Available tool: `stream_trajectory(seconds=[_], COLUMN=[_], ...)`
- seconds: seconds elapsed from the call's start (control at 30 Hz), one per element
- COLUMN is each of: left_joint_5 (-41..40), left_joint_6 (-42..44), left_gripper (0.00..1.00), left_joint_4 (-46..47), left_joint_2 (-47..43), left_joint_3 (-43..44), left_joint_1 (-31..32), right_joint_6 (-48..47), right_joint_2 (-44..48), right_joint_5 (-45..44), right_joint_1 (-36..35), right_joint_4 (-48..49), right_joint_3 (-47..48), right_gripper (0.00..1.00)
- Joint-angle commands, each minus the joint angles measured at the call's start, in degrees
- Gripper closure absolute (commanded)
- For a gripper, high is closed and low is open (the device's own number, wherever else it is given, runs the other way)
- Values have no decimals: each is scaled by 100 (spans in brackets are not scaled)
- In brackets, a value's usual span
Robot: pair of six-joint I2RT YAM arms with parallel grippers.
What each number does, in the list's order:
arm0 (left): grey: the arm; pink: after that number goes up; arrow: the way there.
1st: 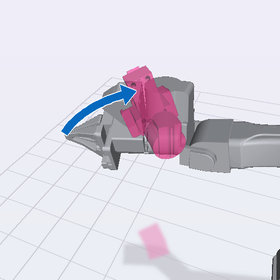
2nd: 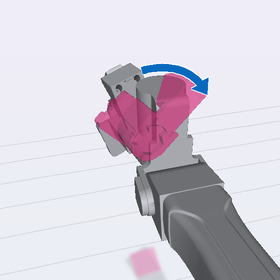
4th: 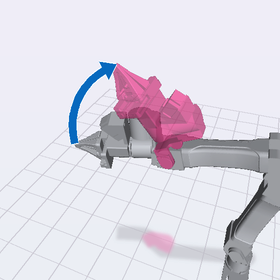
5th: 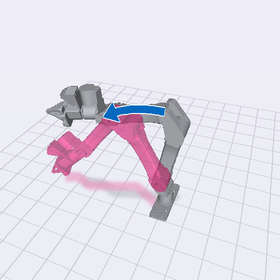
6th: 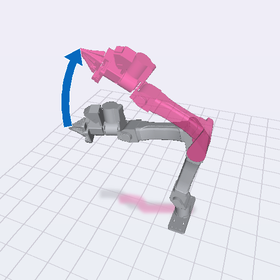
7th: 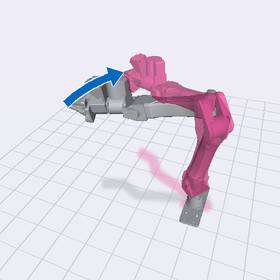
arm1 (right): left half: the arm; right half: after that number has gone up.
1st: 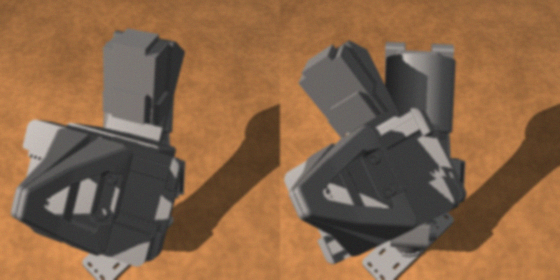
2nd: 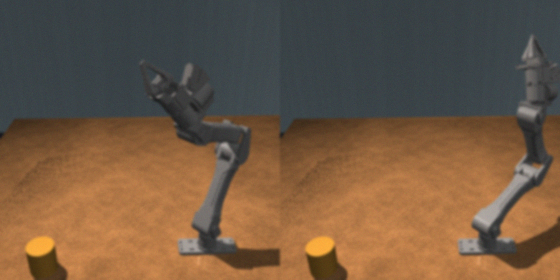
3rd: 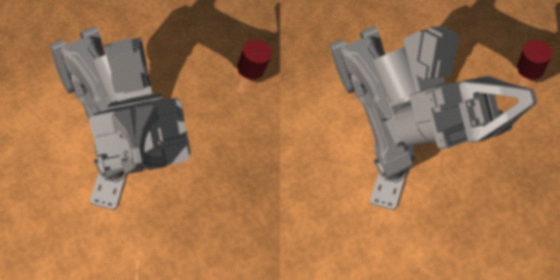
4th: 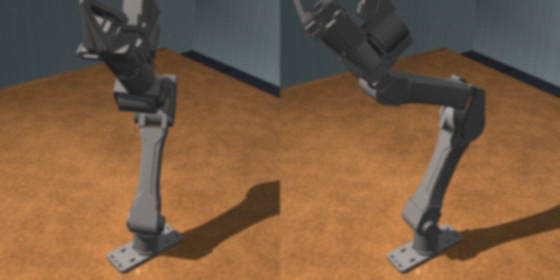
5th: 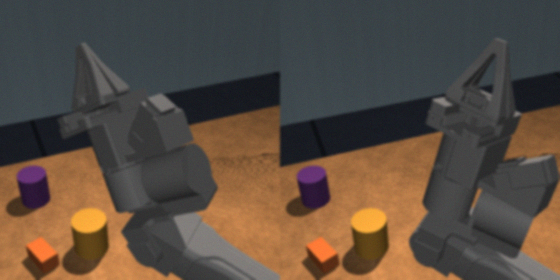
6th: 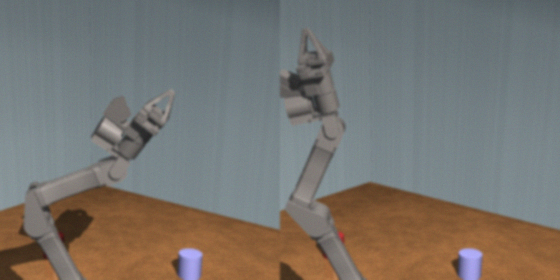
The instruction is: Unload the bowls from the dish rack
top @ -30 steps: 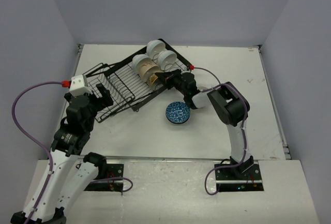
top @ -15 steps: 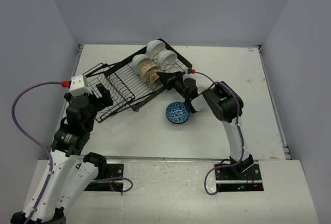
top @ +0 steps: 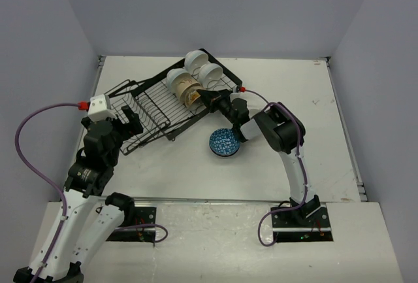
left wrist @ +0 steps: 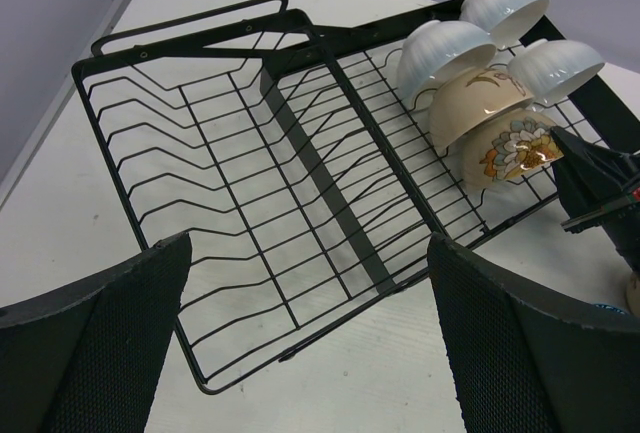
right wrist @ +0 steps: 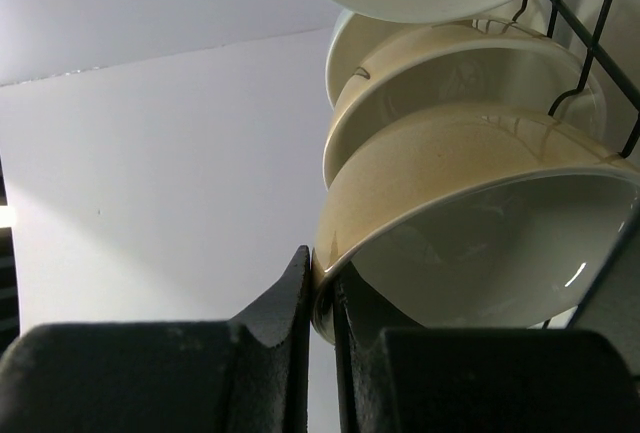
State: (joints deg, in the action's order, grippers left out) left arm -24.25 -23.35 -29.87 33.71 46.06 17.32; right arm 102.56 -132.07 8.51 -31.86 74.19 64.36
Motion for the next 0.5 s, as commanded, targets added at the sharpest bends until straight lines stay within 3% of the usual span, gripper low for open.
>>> stream_trajectory(seconds=[0.0,0.47], left_joint_5=[26,34], left_joint_6=[68,85], left_gripper=[0,0], left_joint_4=[69,69], left_joint_2=[-14,-67], left_joint_3=[-27,-36], left_joint_1=[-18,-18], right_joint_6=[-96,-184], right_joint_2=[164,647], right_joint_5=[229,511], right_joint_1=[-75,-49], right_joint_4=[2090,2117], right_joint_3=[182,191], right_gripper=[100,100])
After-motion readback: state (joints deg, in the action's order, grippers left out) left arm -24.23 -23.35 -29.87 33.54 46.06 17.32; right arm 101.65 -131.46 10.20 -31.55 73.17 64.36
